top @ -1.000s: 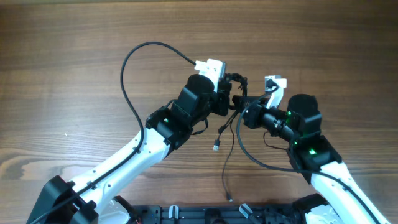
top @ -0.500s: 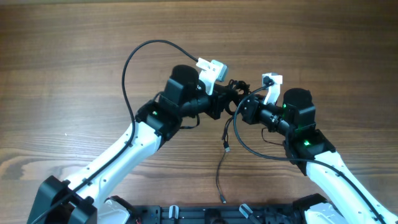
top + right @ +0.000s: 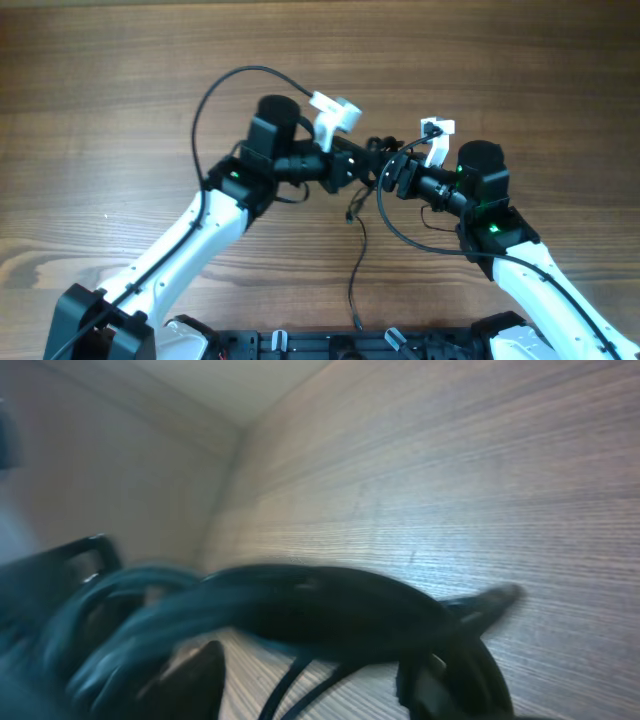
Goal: Untangle cables
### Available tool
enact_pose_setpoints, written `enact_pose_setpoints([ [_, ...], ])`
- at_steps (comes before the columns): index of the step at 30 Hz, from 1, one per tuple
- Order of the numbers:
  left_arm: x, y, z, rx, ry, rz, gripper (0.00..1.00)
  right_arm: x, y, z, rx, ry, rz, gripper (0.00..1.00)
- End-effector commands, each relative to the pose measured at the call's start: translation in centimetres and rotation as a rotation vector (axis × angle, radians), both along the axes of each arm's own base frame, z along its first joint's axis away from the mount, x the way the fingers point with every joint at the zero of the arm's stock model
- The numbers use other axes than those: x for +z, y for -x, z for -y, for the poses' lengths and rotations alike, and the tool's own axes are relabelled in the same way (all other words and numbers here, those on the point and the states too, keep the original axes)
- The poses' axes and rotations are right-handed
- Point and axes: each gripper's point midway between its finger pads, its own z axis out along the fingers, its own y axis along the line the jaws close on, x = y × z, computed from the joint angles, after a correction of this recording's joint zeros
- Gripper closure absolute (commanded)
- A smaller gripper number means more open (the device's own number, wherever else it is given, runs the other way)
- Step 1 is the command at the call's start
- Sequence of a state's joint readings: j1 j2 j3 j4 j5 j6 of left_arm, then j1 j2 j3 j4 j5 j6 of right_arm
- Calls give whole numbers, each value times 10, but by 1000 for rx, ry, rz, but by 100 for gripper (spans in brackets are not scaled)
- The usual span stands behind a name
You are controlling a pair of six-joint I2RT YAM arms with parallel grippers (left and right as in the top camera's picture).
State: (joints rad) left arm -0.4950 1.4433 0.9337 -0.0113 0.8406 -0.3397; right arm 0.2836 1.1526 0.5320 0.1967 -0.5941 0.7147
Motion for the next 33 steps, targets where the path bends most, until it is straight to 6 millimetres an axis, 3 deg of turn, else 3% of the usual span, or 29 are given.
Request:
enact_pose_setpoints([
  [1,10,-22,-34,96,51,-103,96,19,7,1,61,-50,31,28],
  [6,0,-42,-69,216,43,-197,96,28,14,13,107,-101,23,0],
  [11,-2,-40,-72,230,57,-278,96,26,9,33,103,-55,88,0],
  [16,5,-30,-67,175,99,-333,96,-10,0,61,-21,100,28,0],
  [19,7,-31,-67,199,120,-402,96,-17,3,62,-27,109,-6,0],
  [21,18,-21,-62,108,158,-377,96,-18,-5,69,-67,148,18,0],
  [26,33,3,-57,-66,210,-326,96,-5,-14,65,-43,147,118,1],
  [33,36,7,-56,-93,221,-337,96,9,4,42,168,126,267,2],
])
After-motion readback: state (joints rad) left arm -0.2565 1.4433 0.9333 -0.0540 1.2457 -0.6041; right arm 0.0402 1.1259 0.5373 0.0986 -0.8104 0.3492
